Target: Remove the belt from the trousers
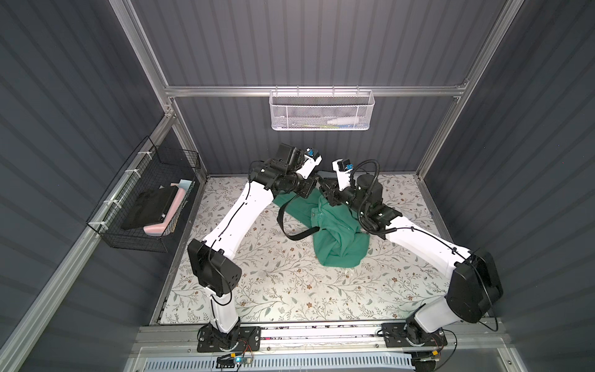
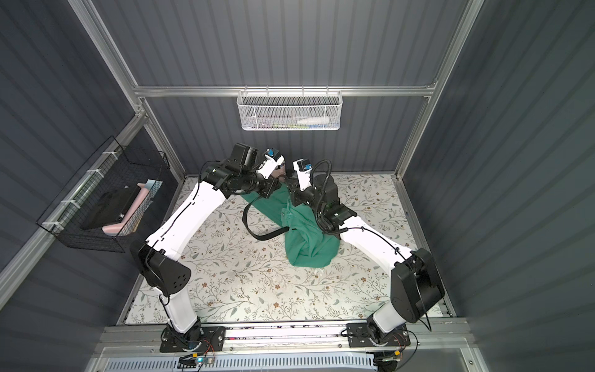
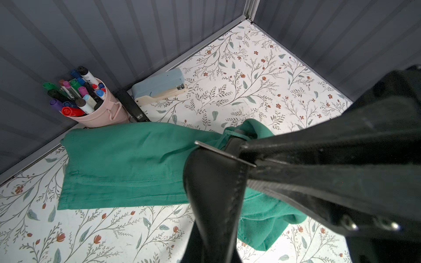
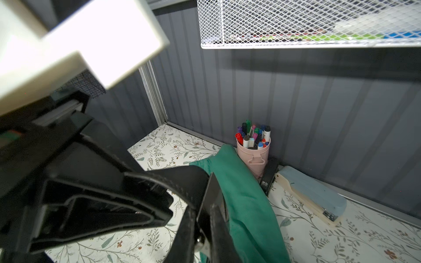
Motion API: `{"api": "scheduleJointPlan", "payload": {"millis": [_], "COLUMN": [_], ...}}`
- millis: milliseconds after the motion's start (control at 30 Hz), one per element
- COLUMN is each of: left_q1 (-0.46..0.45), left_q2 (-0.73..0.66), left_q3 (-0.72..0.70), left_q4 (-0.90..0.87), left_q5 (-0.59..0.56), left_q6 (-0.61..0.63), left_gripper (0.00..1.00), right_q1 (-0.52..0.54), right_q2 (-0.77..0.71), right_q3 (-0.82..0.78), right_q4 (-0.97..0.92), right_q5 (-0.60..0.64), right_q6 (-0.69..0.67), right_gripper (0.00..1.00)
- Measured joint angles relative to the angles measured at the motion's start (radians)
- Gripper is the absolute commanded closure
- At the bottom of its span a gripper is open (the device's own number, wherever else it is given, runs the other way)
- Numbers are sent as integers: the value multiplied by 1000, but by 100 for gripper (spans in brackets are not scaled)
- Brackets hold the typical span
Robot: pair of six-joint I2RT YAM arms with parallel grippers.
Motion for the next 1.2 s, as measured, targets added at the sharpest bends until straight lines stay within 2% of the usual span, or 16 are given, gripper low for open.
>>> {"api": "scheduleJointPlan", "payload": {"millis": [133, 533, 1200], "left_q1": [1, 11, 22], "left_q2": [-1, -35, -64], "left_q3": [11, 11, -11], "left_q4": [-2, 0, 28], "left_q5": [5, 3, 6], "left_q6": [-2, -25, -54], "left_gripper": [100, 100, 100], "right_q1": [-1, 0, -18], "right_q2": [-6, -6, 18], "right_q3": [-29, -50, -50], "right_q4": [52, 127, 125], "right_q5": [-4, -35, -74], "right_q6": [15, 44, 80], "right_gripper": [98, 91, 81]}}
